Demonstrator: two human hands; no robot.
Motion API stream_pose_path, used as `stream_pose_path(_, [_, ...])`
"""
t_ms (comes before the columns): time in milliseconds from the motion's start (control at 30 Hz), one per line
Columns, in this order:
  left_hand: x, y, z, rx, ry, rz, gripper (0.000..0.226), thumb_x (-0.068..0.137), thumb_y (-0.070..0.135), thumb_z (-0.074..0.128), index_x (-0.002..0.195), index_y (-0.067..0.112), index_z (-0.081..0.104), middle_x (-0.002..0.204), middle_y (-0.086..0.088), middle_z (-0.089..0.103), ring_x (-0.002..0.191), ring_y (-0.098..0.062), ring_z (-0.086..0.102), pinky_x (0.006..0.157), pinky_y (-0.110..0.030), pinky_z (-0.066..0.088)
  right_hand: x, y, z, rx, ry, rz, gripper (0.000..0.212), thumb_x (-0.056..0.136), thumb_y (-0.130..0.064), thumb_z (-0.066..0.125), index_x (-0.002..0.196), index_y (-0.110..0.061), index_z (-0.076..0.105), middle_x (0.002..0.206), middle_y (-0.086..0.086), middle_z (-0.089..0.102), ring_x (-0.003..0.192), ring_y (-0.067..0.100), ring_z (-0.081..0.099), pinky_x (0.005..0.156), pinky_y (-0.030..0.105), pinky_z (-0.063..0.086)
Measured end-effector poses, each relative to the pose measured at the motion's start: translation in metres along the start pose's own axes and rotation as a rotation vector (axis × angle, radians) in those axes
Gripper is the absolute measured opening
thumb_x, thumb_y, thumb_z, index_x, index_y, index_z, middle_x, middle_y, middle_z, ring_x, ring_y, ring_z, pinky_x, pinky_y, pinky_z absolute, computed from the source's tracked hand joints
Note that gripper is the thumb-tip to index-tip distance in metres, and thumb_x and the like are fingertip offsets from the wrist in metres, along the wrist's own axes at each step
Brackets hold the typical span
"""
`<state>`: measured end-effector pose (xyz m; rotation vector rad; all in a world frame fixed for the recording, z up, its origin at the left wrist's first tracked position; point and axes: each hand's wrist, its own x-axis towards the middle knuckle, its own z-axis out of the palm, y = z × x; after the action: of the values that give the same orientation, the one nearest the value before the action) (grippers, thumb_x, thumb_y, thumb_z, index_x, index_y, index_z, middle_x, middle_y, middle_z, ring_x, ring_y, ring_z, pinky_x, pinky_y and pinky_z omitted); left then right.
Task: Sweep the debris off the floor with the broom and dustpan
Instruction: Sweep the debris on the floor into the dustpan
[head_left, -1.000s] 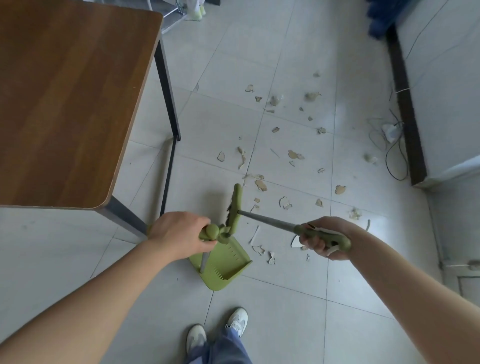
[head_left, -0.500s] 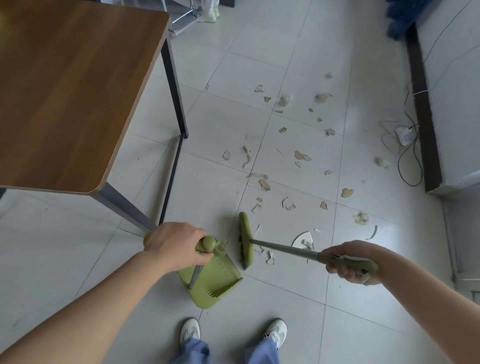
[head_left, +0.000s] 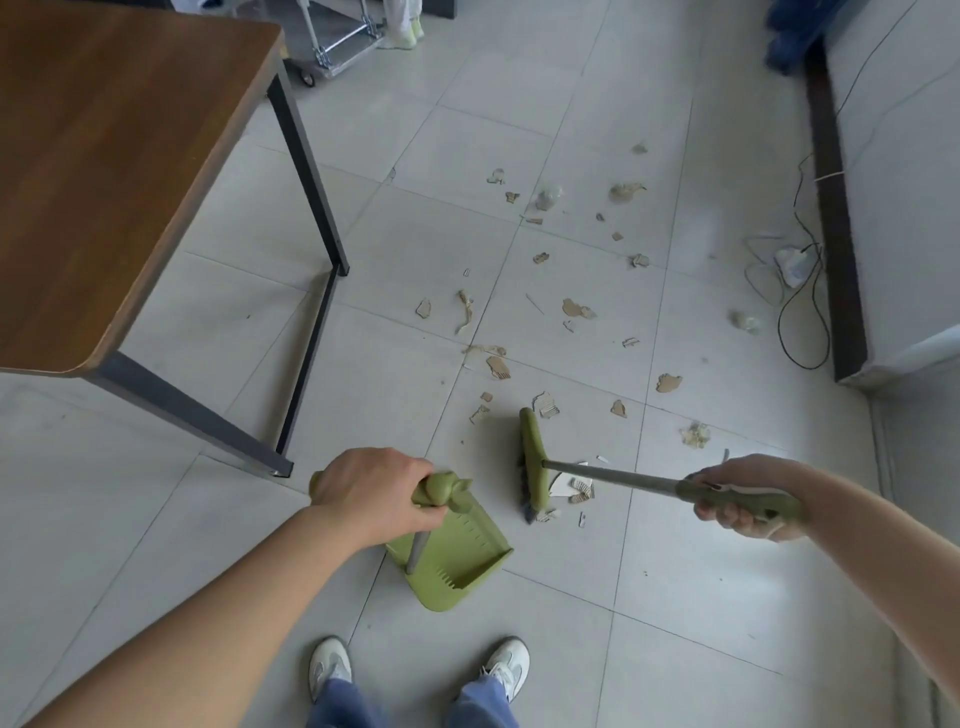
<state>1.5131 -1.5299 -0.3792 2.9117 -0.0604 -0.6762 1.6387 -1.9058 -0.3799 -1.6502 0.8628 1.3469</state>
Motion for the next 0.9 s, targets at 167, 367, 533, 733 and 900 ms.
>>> stream_pose_path(167, [0.016,0.039,0.006,-0.013,0.018,-0.016,0.030,0.082,0.061,0.054,0.086,0.031,0.055,0.074,0.009,0.051,0.072,-0.019,0.049,0.053,-0.028,0.032,0.010,-0.001,-0.012,-0.058,0.020,-0.026,0.015,0.099,-0.020,0.041,0.105,-0.008,0.049,0.057,0.007,0.054,0.031,0.011,0.045,0.030,0.011,0.030])
stream_pose_path(367, [0.013,0.056,0.007,-0.003,0.056,-0.025,0.037,0.082,0.061,0.053,0.095,0.027,0.062,0.074,0.008,0.053,0.073,-0.021,0.051,0.045,-0.023,0.026,-0.004,0.022,-0.010,-0.156,0.030,-0.077,0.012,0.097,-0.021,0.041,0.103,-0.016,0.050,0.058,0.003,0.053,0.033,0.010,0.043,0.032,0.011,0.024])
stream_pose_path(533, [-0.004,0.048,0.004,0.031,0.041,0.005,0.038,0.081,0.064,0.052,0.075,0.027,0.050,0.063,0.006,0.047,0.069,-0.021,0.053,0.050,-0.027,0.034,-0.025,0.046,-0.012,-0.139,0.020,-0.065,0.021,0.097,-0.022,0.043,0.111,-0.019,0.058,0.059,0.003,0.054,0.034,0.011,0.044,0.033,0.011,0.026])
stream_pose_path(733, [-0.018,0.040,0.005,0.090,0.013,0.031,0.035,0.083,0.062,0.049,0.076,0.029,0.046,0.062,0.006,0.044,0.069,-0.020,0.050,0.049,-0.027,0.033,-0.029,0.069,-0.011,-0.176,0.012,-0.025,0.025,0.095,-0.017,0.047,0.118,-0.017,0.056,0.062,0.007,0.054,0.035,0.013,0.046,0.033,0.013,0.033])
stream_pose_path(900, [-0.023,0.038,0.011,0.101,0.000,0.021,0.037,0.083,0.062,0.048,0.065,0.031,0.038,0.065,0.004,0.045,0.070,-0.019,0.049,0.044,-0.025,0.026,-0.026,0.078,-0.027,-0.280,0.032,0.031,0.024,0.096,-0.014,0.048,0.119,-0.015,0.054,0.061,0.009,0.053,0.036,0.014,0.045,0.032,0.015,0.034])
